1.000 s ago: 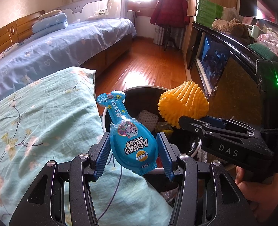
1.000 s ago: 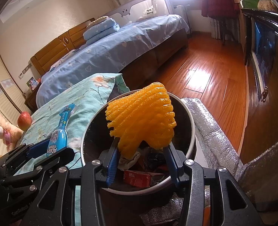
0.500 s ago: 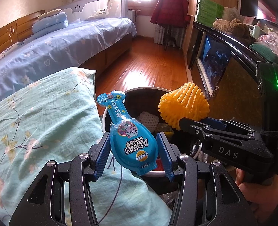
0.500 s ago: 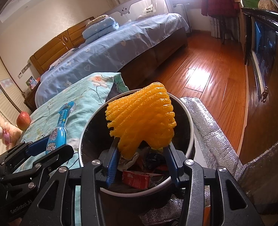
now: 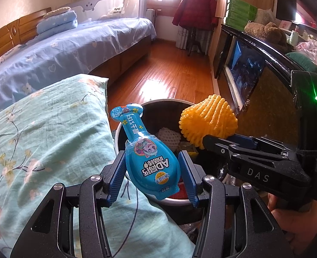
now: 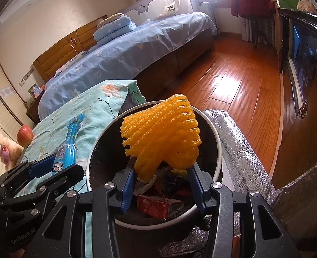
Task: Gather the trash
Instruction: 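Open both tools above the bin to drop the mesh and candy bottle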
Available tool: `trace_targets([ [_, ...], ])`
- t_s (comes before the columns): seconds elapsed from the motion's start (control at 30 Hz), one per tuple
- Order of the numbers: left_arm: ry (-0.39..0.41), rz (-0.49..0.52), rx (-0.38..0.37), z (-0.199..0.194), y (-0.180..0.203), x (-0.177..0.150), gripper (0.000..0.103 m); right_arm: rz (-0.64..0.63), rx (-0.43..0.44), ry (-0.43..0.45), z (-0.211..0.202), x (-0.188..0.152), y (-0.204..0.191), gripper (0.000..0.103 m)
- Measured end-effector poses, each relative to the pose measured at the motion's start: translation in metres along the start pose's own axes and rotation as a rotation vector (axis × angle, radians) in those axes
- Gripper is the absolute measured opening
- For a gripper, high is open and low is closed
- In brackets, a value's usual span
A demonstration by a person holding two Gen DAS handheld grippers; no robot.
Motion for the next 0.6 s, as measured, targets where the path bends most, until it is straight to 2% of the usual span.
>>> trace_targets([
  [0.17, -0.026, -0.022, -0.01, 0.002, -0.004, -0.003, 0.052, 0.004, -0.001, -0.006, 0.001, 0.0, 0.001, 0.055],
  [0.2, -0.022, -0.027, -0.014, 0.001, -0.005, -0.002, 0.052, 0.008, -0.002, -0.008, 0.001, 0.0, 0.002, 0.06],
  [0.27, -0.01, -0.033, -0.01, -0.004, -0.007, -0.001, 0.056, 0.013, -0.001, -0.01, 0.001, 0.0, 0.002, 0.061],
  [0.6, 0.044, -0.094, -0.003, -0.036, -0.029, -0.003, 0.058, 0.014, 0.007, 0.006, -0.008, 0.003, -0.006, 0.068],
])
Point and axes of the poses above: each gripper's, at about its wrist camera, not at the fingertips, and z roughly the way its jaws point, y to its right, x to its top, the point moved 10 cm from there along z, roughly the way its jaws point, and after that the axes turned 7 degrees about y, right-handed, at the moved point
